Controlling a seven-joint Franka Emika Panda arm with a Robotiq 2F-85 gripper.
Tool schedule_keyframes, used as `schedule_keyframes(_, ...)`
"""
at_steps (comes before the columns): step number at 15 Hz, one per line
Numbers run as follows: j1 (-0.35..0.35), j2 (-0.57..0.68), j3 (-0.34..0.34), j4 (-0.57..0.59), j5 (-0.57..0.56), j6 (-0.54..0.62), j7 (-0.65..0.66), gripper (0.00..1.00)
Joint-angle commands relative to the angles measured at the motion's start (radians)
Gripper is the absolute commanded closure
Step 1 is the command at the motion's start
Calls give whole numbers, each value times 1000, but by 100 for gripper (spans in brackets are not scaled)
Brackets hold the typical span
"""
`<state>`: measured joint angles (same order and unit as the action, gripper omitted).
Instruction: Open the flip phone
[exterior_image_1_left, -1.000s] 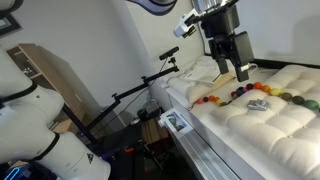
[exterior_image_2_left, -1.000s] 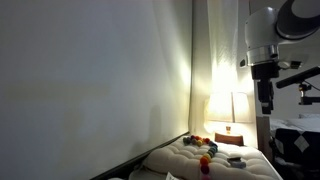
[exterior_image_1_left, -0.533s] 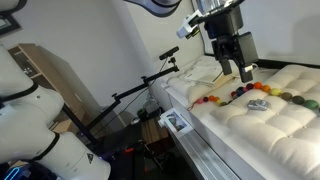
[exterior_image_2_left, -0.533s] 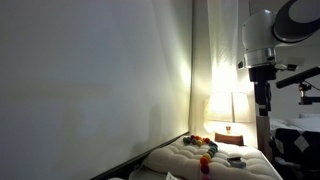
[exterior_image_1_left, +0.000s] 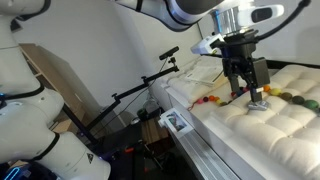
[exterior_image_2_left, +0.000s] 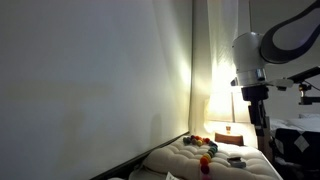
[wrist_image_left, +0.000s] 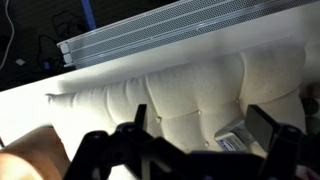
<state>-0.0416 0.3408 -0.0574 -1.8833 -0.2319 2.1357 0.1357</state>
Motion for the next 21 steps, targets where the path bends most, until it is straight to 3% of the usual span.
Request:
schedule_keyframes(1,6,133,-25,123,-27,7,-25,0)
schedule_keyframes(7,12,267,-34,255,-40,6,-57,0)
schedule_keyframes(10,-16,270,21,269,-1,-20,-267,0)
schedule_keyframes(14,-9,271,43,295,-4,-63,-392,0)
schedule_keyframes(21,0,375,36,440,-9,-168,-399,0)
